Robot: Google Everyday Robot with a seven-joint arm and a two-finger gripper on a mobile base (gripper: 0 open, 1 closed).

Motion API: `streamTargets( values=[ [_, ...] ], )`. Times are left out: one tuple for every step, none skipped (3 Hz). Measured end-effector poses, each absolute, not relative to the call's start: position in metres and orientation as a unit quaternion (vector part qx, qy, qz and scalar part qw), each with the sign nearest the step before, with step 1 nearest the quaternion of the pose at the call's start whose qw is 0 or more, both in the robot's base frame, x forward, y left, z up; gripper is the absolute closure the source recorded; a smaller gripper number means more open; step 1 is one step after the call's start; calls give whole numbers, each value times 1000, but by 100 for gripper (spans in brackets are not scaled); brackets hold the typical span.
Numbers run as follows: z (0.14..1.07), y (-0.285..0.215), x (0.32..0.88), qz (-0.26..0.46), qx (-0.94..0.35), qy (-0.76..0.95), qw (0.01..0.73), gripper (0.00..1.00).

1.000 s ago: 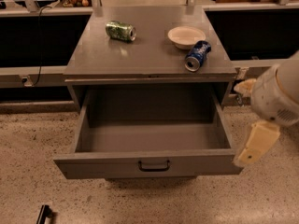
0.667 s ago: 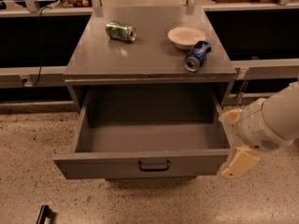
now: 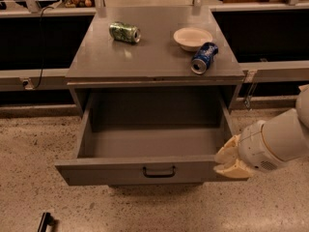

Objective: Close top drawer

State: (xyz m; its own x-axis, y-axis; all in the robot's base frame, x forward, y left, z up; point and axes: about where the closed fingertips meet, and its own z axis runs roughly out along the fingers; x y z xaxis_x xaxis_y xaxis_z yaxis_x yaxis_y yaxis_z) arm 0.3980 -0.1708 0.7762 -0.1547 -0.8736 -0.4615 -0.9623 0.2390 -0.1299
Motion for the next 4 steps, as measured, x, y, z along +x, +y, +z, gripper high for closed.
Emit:
streamTargets(
  values=[
    [771,-167,397,103,-618,749,215,88],
    [746,-156,391,113,-630,739,210,100],
    [707,-143,388,107,-635,732,223,100],
    [674,-134,390,106,-640,724,235,100]
  ],
)
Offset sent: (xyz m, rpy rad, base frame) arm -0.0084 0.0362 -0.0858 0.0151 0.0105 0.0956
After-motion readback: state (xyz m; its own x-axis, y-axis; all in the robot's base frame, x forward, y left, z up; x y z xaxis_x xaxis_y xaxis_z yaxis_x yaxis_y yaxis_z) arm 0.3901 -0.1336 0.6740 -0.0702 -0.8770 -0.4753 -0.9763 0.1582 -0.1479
